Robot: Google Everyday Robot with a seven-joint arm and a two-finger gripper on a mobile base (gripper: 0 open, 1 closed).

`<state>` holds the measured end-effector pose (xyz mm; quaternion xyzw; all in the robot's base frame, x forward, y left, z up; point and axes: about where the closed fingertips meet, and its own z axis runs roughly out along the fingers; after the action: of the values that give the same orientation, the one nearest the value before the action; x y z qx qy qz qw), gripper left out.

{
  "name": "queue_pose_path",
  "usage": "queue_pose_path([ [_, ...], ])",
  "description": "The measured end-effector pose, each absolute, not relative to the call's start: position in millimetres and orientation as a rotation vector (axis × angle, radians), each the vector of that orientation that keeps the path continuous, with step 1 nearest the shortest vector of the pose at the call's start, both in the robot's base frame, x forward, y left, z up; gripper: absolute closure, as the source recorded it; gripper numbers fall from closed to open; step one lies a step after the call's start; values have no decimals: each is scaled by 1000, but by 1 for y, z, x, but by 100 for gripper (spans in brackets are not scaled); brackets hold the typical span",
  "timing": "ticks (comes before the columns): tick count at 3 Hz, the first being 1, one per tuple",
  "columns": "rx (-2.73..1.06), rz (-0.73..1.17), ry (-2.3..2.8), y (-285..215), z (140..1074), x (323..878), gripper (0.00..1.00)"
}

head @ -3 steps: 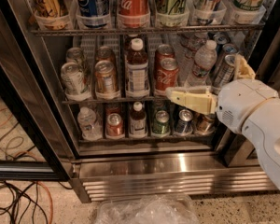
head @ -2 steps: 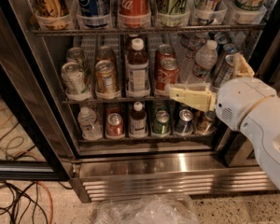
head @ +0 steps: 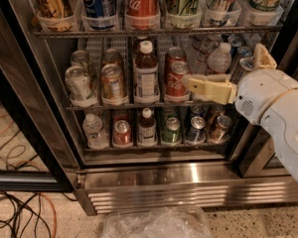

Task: Pick 7up can from top shelf of fridge

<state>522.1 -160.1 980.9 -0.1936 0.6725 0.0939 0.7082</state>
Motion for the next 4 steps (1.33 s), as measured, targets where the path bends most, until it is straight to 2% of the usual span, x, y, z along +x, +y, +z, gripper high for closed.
queue_pose_path([
  [4, -305, 166, 1461, -199, 1001, 524, 0],
])
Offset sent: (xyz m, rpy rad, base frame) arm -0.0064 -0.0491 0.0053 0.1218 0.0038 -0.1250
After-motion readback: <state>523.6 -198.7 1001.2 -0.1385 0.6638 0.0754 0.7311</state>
